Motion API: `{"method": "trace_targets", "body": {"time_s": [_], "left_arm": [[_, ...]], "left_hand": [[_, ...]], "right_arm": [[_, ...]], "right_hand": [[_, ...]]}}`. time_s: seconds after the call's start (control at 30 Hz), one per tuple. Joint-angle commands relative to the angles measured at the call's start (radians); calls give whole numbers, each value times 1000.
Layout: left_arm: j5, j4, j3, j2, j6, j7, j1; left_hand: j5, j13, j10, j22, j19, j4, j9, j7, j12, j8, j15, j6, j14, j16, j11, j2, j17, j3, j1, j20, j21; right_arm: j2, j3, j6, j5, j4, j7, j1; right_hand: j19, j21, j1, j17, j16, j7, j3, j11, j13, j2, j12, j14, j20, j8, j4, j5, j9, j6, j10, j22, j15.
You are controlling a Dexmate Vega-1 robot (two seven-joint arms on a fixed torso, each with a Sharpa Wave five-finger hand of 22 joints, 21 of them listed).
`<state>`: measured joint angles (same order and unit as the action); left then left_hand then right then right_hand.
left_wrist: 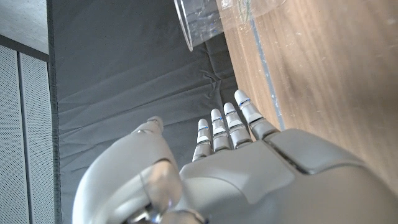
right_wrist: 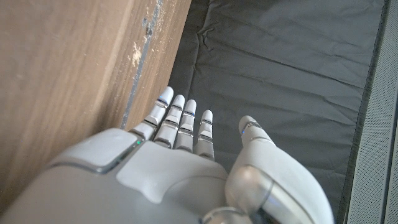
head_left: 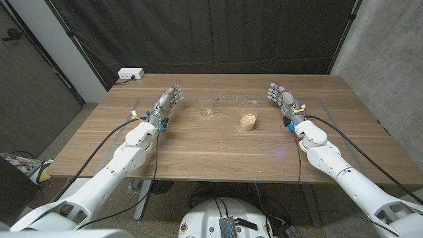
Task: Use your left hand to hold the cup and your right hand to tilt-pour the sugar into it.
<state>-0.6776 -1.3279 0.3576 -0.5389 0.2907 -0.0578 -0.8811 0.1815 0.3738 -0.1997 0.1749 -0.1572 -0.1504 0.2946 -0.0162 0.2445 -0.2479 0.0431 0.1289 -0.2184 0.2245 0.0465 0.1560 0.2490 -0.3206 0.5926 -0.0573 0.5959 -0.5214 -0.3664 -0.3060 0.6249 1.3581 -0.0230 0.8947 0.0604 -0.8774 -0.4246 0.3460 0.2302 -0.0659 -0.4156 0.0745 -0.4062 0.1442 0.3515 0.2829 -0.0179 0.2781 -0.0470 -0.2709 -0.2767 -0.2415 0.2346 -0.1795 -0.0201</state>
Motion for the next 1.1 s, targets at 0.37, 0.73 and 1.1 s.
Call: {"method": "trace_targets", "body": {"time_s": [0.37, 0.73, 1.1], "left_arm": [[-16, 7, 10, -65, 61, -89, -18], [10, 56, 35, -79, 65, -117, 36], [37, 60, 64, -90, 45, -114, 71]], "left_hand": [[5, 6, -7, 3, -5, 6, 2, 6, 6, -1, -2, 5, -3, 3, -4, -9, 1, -3, 3, -1, -1], [4, 6, -5, 3, -5, 12, 2, 10, 4, 1, -11, 3, -3, 2, -12, -22, -2, 2, -4, -6, -8], [4, 7, -20, 4, -9, 15, 2, 15, 10, -1, -20, 10, -11, 5, -16, -25, -4, 2, -9, -7, -13]], "right_arm": [[-93, -26, -82, -150, 39, 9, 43], [-127, -59, -170, -303, -85, 50, -38], [-181, -72, -179, -426, -115, 42, -69]], "right_hand": [[-14, 20, 30, -16, -17, 2, 32, 12, 2, -83, -23, -52, -56, -31, -22, 10, -2, 74, -49, -1, 33], [-56, 56, 76, -25, -26, -7, 68, -17, 6, -135, -41, -101, -89, -52, -23, 27, 3, 118, -88, -1, 20], [-96, 88, 117, -31, -28, -24, 101, -38, 9, -180, -56, -129, -120, -65, -22, 53, 9, 150, -123, 0, 14]]}}
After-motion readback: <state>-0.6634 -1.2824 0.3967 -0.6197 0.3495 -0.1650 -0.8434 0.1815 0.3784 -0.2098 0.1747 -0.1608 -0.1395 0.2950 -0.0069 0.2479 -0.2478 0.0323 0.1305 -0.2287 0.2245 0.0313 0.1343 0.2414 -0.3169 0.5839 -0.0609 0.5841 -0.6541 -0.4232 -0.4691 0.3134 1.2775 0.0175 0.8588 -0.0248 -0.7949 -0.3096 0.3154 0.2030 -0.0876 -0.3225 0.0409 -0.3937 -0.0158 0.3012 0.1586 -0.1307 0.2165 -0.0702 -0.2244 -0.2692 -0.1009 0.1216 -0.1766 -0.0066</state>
